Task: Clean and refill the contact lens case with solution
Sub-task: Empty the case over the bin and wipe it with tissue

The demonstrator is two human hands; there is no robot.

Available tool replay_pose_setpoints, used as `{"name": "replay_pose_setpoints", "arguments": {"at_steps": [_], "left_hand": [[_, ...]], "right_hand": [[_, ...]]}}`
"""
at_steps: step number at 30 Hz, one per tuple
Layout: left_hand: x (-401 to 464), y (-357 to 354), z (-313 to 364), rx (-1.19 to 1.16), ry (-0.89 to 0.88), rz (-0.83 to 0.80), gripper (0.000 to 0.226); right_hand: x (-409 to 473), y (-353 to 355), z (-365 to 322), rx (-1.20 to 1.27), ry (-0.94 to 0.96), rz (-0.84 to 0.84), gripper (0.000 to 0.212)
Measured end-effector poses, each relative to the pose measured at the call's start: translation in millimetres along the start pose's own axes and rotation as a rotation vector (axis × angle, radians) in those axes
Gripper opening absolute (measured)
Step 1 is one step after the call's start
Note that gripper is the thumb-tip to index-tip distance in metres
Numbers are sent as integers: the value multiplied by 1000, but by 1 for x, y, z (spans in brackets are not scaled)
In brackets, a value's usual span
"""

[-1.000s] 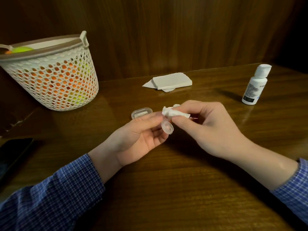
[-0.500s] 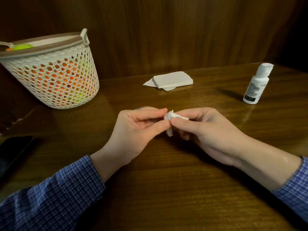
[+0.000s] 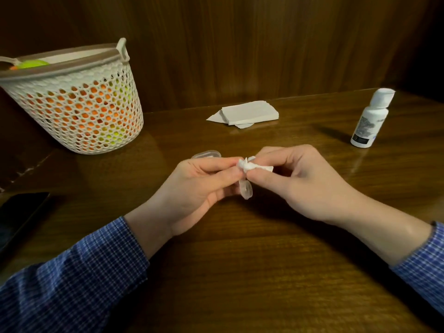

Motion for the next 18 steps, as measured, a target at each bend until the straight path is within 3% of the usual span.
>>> {"name": "replay_pose_setpoints", "arguments": {"at_steps": [4, 8, 13, 18], "left_hand": [[-5, -17, -19, -119, 290, -279, 29], [-10, -19, -23, -95, 406, -341, 25], [-14, -16, -26, -73, 515, -304, 34], [-10, -16, -14, -100, 407, -269, 35]], "right_hand": [[-3, -8, -29, -341, 347, -184, 23], [-8, -12, -35, -584, 526, -281, 23], [-10, -20, -35, -574, 549, -301, 19], [-4, -11, -29, -518, 438, -175, 18]]}}
Point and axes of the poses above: each hand's wrist, its own x-axis towards the middle knuckle, its own y-axis out of the back of the hand, z = x × y, the point moved 9 cm from there along x, towards the middle knuckle, and after that the axes turned 11 degrees about y, right-handed, at the moved point
